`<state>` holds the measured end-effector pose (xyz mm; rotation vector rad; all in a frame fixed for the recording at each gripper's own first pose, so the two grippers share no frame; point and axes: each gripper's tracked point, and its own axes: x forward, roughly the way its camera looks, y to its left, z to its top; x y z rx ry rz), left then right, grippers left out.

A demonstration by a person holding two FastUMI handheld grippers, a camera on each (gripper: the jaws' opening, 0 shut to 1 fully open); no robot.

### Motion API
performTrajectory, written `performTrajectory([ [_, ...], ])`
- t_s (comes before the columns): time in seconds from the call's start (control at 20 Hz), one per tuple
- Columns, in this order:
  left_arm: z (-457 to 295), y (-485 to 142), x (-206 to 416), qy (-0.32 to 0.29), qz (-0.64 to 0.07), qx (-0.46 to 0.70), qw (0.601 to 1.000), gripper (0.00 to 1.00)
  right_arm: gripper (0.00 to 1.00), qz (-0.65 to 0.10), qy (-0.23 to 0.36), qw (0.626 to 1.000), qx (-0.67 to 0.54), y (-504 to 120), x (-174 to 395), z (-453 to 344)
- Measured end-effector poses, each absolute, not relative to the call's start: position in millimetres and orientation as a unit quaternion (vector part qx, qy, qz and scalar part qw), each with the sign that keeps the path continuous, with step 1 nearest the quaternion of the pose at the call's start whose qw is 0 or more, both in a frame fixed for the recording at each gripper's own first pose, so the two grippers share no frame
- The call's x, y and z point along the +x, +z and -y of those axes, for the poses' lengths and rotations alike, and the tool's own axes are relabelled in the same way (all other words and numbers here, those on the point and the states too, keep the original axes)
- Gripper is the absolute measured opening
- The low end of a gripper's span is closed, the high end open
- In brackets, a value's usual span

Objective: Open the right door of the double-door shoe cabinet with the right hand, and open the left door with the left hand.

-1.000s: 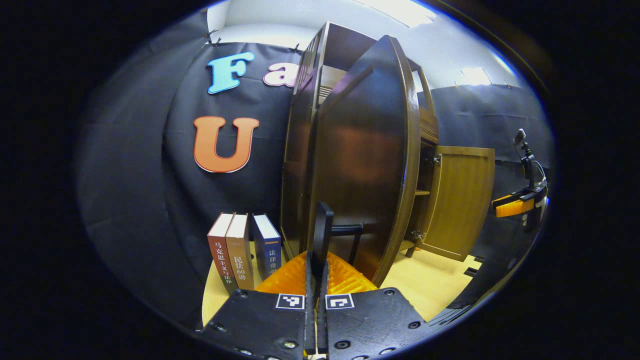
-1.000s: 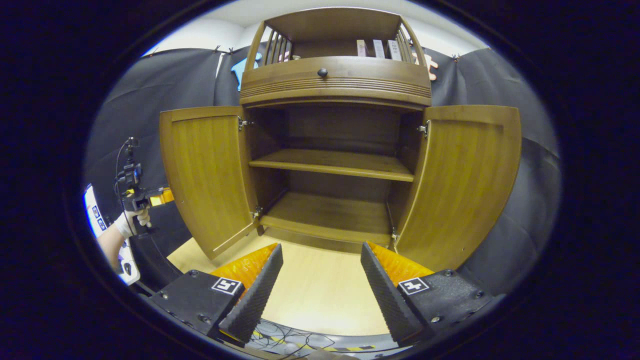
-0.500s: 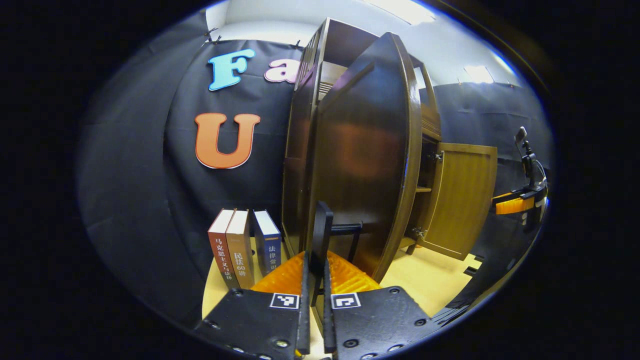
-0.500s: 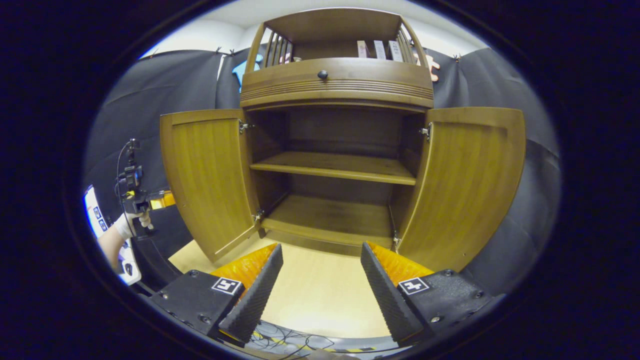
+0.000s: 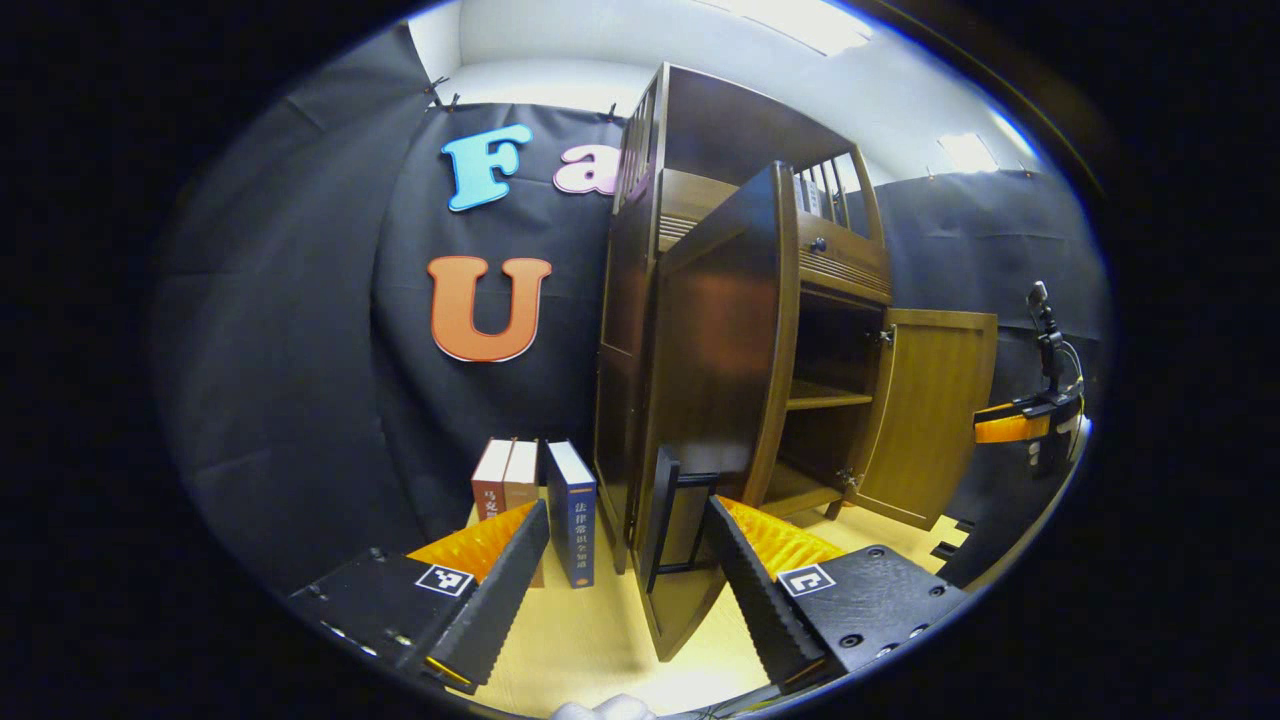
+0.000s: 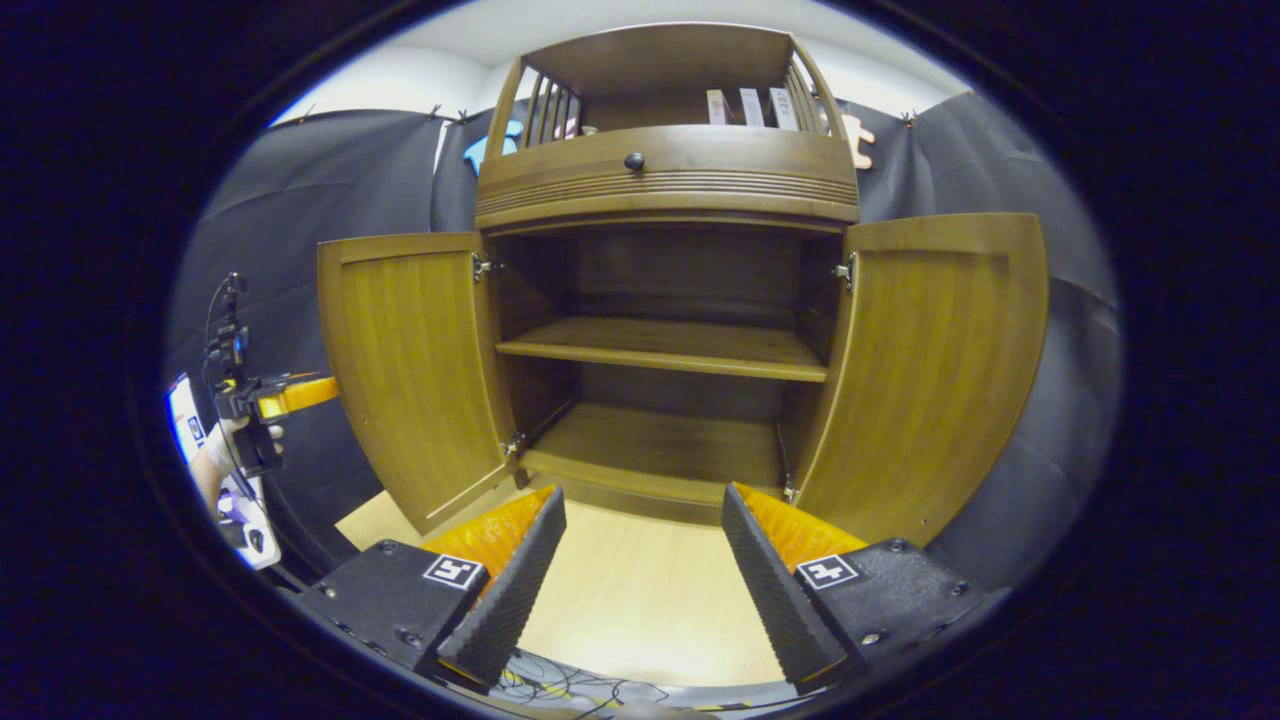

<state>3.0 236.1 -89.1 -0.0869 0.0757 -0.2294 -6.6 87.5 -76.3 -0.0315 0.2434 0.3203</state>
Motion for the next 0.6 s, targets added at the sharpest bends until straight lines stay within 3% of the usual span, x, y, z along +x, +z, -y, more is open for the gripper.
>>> performTrajectory([
  [0.05,-238.6,-80.0,-5.2,-0.097,-0.036,-0.038,0.994,0.95,1.00,-0.118,0.162,0.980,-0.013,-74.5,-5.2,-86.5],
  [0.1,-237.8,-68.7,-14.6,-0.082,-0.030,-0.034,0.996,1.00,1.00,-0.115,0.165,0.980,-0.011,-72.0,-3.4,-85.0],
  [0.15,-235.6,-57.1,-22.6,-0.067,-0.025,-0.033,0.997,0.95,1.00,-0.112,0.168,0.979,-0.008,-70.3,-0.4,-82.9],
  [0.2,-228.8,-44.3,-28.6,-0.058,-0.018,-0.034,0.998,1.00,0.99,-0.110,0.171,0.979,-0.006,-68.6,2.1,-80.4],
  [0.6,-130.3,32.2,-44.9,0.024,0.000,0.003,1.000,0.95,0.99,-0.076,0.180,0.981,0.004,-38.5,14.6,-45.8],
])
